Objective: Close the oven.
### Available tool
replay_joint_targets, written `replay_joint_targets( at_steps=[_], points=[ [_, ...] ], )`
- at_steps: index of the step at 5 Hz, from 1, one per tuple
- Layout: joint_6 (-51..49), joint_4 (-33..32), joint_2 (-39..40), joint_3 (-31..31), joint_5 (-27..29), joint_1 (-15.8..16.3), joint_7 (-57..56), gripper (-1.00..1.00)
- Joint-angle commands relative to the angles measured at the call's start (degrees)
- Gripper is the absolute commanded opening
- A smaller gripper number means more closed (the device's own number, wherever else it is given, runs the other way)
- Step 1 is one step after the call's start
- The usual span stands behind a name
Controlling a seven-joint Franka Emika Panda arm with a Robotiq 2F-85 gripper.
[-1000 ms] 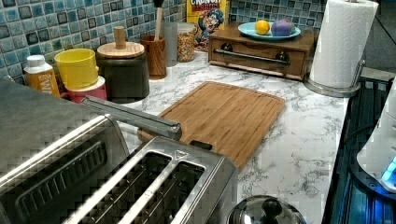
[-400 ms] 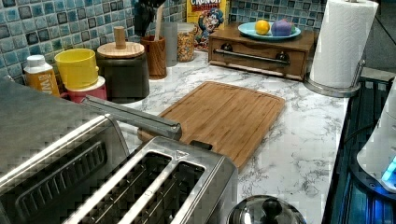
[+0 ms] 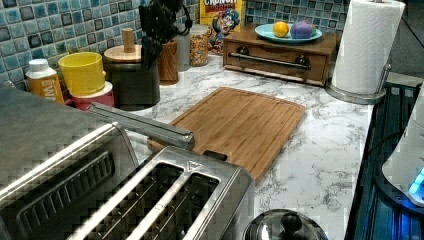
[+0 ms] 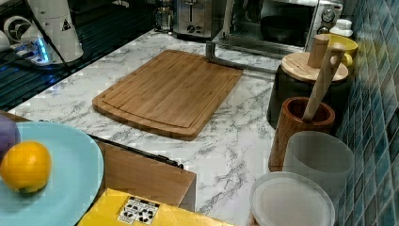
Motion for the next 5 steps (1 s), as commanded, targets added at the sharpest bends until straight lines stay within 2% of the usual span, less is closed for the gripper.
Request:
replay_joint_targets(
  at_steps=[1,2,3,4,5],
  points=[
    [2.4,1.7,7.5,1.1,3.6,-3.0,-6.1,-1.00],
    [0.9,2.2,8.1,3.0,3.9,-3.0,-8.8,-1.00],
    [2.1,1.1,7.3,4.1,7.0,-2.5,-12.0,-1.00],
    [3.1,1.5,8.1,4.3,6.2,-0.2,-12.6,-1.00],
    [3.9,1.8,8.2,5.3,8.2,0.1,-14.0,-1.00]
  ],
)
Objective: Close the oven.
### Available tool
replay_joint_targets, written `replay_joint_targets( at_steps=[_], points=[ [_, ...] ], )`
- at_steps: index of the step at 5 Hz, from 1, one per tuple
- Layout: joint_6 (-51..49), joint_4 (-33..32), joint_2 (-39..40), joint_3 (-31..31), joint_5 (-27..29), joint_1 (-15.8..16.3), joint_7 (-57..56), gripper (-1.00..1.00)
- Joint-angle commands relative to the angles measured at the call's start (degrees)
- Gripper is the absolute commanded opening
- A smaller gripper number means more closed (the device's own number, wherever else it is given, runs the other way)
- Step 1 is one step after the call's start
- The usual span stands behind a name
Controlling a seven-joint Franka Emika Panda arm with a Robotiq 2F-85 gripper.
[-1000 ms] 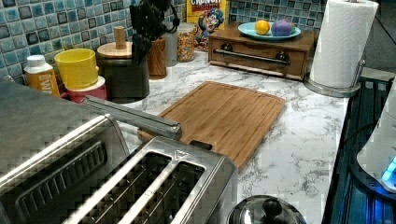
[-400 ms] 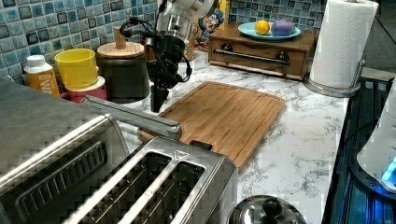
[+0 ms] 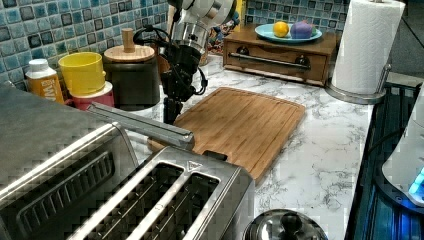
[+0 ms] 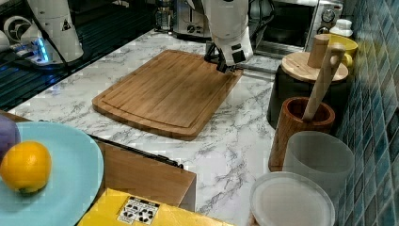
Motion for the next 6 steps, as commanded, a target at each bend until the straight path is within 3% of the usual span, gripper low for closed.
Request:
replay_joint_targets(
  at_steps=[1,3,4,5,6],
  points=[
    [4.7,3.7,-5.3,5.4,4.6,2.8,-3.1,-1.00],
    [7.5,2.4,-6.8,9.0,8.0,0.5,-3.7,-1.00],
    [2.3,5.7,-4.8,8.8,7.5,0.4,-3.1,-1.00],
    [-1.4,10.4,-0.9,8.7,1.0,2.5,-0.3,-1.00],
    [-3.5,13.5,3.1,8.3,-1.8,4.3,3.1,-1.00]
  ],
)
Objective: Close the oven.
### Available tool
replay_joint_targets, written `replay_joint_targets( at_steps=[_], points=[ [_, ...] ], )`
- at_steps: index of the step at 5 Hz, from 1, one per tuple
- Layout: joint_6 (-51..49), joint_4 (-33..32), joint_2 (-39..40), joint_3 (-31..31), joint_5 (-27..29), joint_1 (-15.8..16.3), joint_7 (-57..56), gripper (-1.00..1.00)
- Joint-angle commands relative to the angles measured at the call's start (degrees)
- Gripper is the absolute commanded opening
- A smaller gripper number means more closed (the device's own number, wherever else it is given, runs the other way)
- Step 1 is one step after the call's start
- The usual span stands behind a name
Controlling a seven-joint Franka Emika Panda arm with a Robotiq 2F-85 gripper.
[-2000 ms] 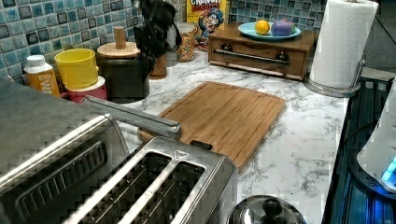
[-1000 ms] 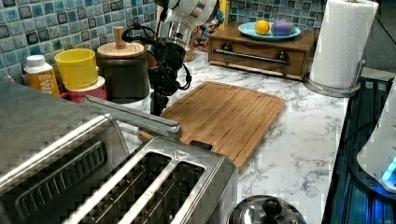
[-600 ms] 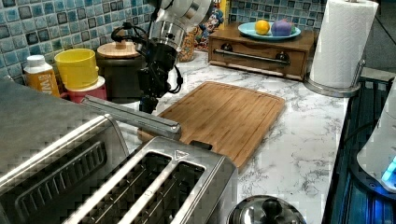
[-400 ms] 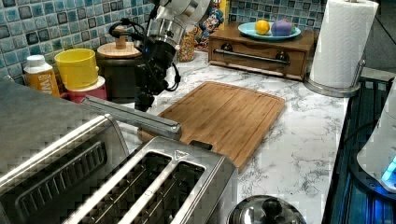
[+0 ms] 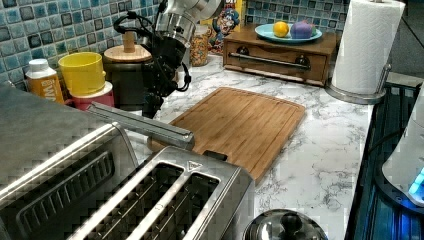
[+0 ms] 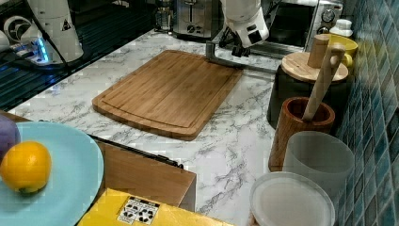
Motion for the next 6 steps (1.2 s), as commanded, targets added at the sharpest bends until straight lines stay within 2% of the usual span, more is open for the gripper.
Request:
replay_joint_targets(
  at_steps=[1,3,4,5,6],
  points=[
    [-5.5,13.8,6.5,2.8,-4.1,5.7,4.8,-1.00],
    [-6.5,13.4,6.1,2.7,-3.2,5.5,5.1,-1.00],
    [-4.3,9.8,2.1,4.0,1.6,4.6,5.0,-1.00],
    [-5.4,9.7,-2.1,5.3,2.7,5.6,5.1,-1.00],
    [-6.2,11.3,-5.2,6.6,0.7,8.3,5.9,-1.00]
  ],
)
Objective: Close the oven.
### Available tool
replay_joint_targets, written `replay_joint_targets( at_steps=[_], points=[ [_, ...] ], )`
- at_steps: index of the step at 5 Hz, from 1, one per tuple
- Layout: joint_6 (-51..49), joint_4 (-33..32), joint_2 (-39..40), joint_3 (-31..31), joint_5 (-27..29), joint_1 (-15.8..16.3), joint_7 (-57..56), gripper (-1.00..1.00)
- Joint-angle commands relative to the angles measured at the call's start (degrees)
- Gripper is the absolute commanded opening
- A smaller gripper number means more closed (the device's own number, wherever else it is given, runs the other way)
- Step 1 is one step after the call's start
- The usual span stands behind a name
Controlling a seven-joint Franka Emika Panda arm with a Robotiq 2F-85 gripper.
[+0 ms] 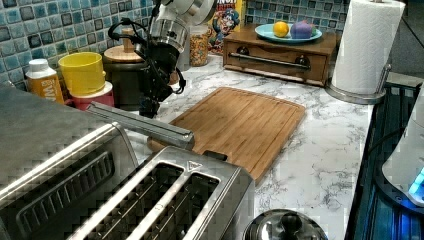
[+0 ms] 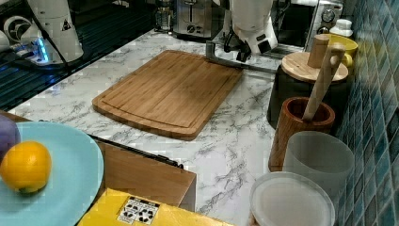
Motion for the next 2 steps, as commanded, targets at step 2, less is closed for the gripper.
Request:
replay_joint_targets(
  at_steps=[2],
  points=[
    [-0.5,8.6,-11.3,10.4,-7.8,12.6,9.6,-1.00]
  ],
)
